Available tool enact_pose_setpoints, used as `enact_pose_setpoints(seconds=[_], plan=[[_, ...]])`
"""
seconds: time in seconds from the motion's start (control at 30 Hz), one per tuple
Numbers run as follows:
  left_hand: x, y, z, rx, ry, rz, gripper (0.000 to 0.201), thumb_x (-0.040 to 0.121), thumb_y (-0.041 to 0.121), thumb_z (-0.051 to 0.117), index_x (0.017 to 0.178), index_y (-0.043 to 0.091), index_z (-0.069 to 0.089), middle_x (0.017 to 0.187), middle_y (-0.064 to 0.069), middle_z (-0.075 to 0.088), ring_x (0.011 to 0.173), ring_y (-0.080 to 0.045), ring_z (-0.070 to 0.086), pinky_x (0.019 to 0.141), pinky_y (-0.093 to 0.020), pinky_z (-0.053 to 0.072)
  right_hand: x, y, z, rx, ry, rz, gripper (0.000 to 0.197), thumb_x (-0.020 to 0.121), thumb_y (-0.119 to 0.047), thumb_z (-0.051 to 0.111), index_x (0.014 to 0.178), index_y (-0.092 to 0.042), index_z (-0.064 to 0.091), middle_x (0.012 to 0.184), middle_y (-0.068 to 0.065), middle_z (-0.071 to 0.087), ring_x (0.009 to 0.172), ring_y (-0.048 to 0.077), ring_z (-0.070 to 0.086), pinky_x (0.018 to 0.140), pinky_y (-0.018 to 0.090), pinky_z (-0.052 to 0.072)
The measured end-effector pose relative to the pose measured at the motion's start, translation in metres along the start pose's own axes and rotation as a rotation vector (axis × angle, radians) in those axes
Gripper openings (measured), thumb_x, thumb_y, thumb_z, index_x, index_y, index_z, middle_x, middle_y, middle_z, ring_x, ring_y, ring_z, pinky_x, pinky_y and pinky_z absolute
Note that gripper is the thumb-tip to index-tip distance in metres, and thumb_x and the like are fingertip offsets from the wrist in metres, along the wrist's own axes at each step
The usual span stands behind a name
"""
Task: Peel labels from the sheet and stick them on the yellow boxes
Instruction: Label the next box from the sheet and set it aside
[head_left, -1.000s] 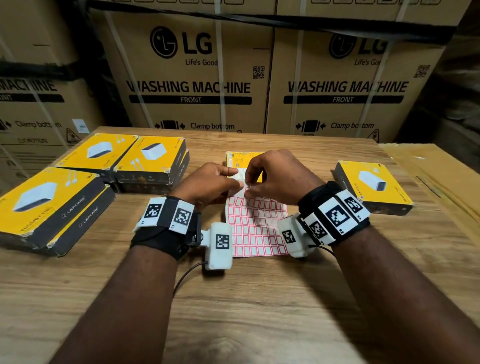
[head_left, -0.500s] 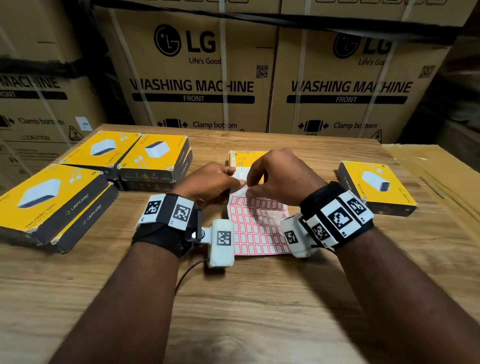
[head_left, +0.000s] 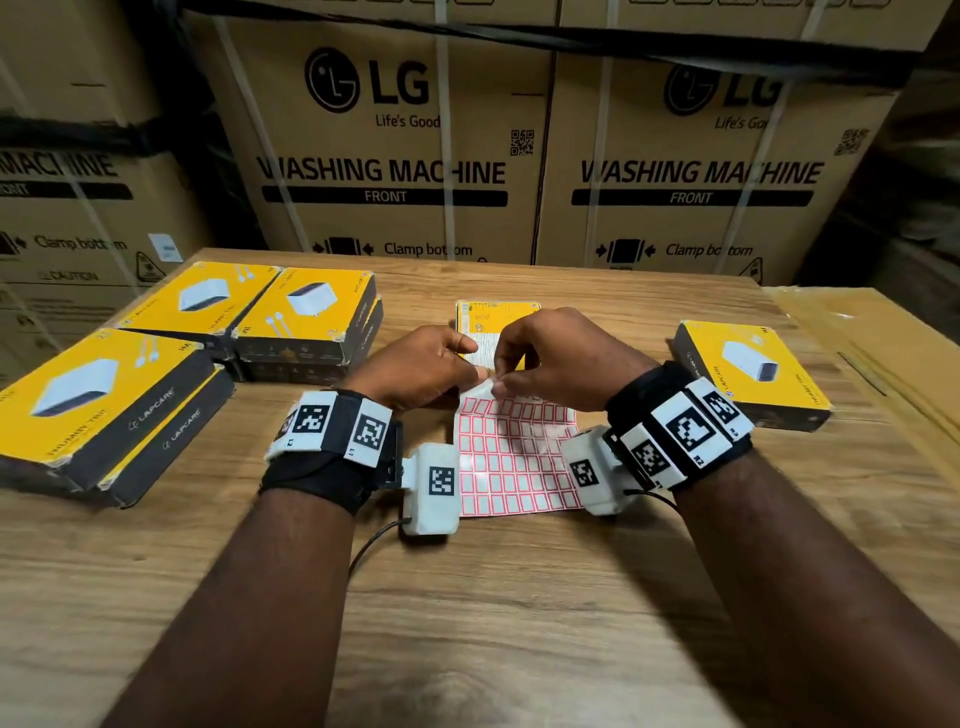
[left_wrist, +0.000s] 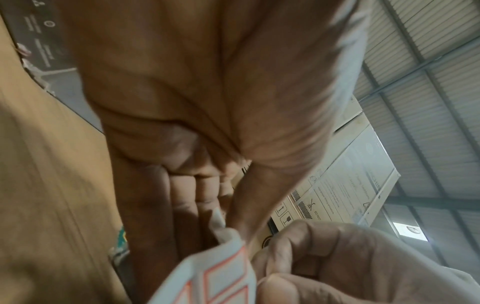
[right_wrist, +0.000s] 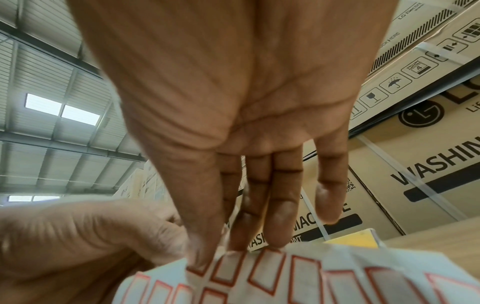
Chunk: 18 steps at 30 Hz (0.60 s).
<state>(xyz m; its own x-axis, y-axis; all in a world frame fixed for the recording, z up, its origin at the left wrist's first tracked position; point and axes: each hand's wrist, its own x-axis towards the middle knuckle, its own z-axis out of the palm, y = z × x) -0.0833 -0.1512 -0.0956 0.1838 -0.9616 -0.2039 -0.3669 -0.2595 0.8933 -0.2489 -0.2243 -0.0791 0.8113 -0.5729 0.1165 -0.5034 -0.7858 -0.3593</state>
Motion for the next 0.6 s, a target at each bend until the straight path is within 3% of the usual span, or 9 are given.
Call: enact_pose_setpoints(seconds=[0.07, 0.13, 0.23, 0.3, 0.37, 0.5, 0.6], plan=[[-0.0015, -0.0002, -0.0013, 0.021, -0.011, 0.02, 0.03, 0.091, 0.016, 0.066, 0.119, 0.012, 0.054, 0.066, 0.006, 0.067, 0.065, -0.006, 0.065, 0.084, -0.041, 0.055, 0.0001, 0.0008, -0.0001, -0.001, 0.005, -0.004, 0.009, 0.084, -0.03, 0.075, 0.084, -0.023, 0.068, 0.075, -0.018, 0.059, 0.069, -0.008, 0.052, 0.055, 0.006, 0.032], [-0.0045, 0.0001, -0.0027, 0.019, -0.061, 0.031, 0.034, 0.089, 0.023, 0.069, 0.119, 0.016, 0.054, 0.069, 0.008, 0.069, 0.063, -0.003, 0.066, 0.078, -0.034, 0.056, 0.0, 0.001, -0.0003, -0.012, 0.004, 0.002, 0.006, 0.087, -0.027, 0.072, 0.087, -0.022, 0.068, 0.075, -0.018, 0.057, 0.07, -0.006, 0.051, 0.056, 0.008, 0.031], [-0.0045, -0.0022, -0.0031, 0.035, -0.117, 0.055, 0.046, 0.079, 0.021, 0.08, 0.117, 0.021, 0.054, 0.091, -0.006, 0.072, 0.081, -0.019, 0.073, 0.09, -0.043, 0.056, 0.0009, 0.0007, -0.0004, 0.004, -0.001, 0.007, 0.004, 0.089, -0.025, 0.07, 0.087, -0.022, 0.068, 0.076, -0.017, 0.058, 0.071, -0.004, 0.052, 0.058, 0.01, 0.032], [-0.0039, -0.0037, -0.0018, 0.102, -0.074, 0.063, 0.049, 0.078, 0.013, 0.081, 0.118, 0.021, 0.053, 0.078, 0.001, 0.07, 0.084, -0.025, 0.072, 0.09, -0.047, 0.056, 0.0012, -0.0001, -0.0005, 0.018, -0.022, 0.012, 0.005, 0.089, -0.025, 0.07, 0.088, -0.021, 0.068, 0.077, -0.015, 0.06, 0.071, -0.002, 0.053, 0.059, 0.012, 0.035], [-0.0033, -0.0035, -0.0006, 0.135, -0.057, 0.05, 0.048, 0.078, 0.011, 0.079, 0.118, 0.02, 0.053, 0.056, 0.013, 0.061, 0.071, -0.017, 0.068, 0.087, -0.045, 0.057, 0.0009, -0.0011, -0.0005, 0.004, -0.046, 0.013, 0.005, 0.09, -0.025, 0.069, 0.09, -0.02, 0.067, 0.079, -0.013, 0.06, 0.072, 0.0, 0.053, 0.06, 0.014, 0.038], [-0.0025, -0.0028, -0.0012, 0.225, -0.068, 0.029, 0.046, 0.071, 0.025, 0.085, 0.108, 0.029, 0.058, 0.067, 0.006, 0.061, 0.076, -0.021, 0.071, 0.09, -0.05, 0.055, -0.0009, -0.0032, -0.001, 0.007, -0.09, 0.021, 0.007, 0.092, -0.023, 0.066, 0.087, -0.024, 0.061, 0.076, -0.017, 0.055, 0.069, -0.003, 0.049, 0.058, 0.015, 0.034], [-0.0001, -0.0062, -0.0021, 0.275, -0.086, 0.021, 0.043, 0.069, 0.029, 0.085, 0.105, 0.03, 0.062, 0.063, 0.011, 0.062, 0.072, -0.015, 0.068, 0.088, -0.049, 0.056, -0.0018, -0.0057, -0.001, -0.001, -0.145, 0.039, 0.009, 0.093, -0.022, 0.064, 0.086, -0.026, 0.06, 0.077, -0.017, 0.054, 0.071, -0.003, 0.049, 0.058, 0.017, 0.035]])
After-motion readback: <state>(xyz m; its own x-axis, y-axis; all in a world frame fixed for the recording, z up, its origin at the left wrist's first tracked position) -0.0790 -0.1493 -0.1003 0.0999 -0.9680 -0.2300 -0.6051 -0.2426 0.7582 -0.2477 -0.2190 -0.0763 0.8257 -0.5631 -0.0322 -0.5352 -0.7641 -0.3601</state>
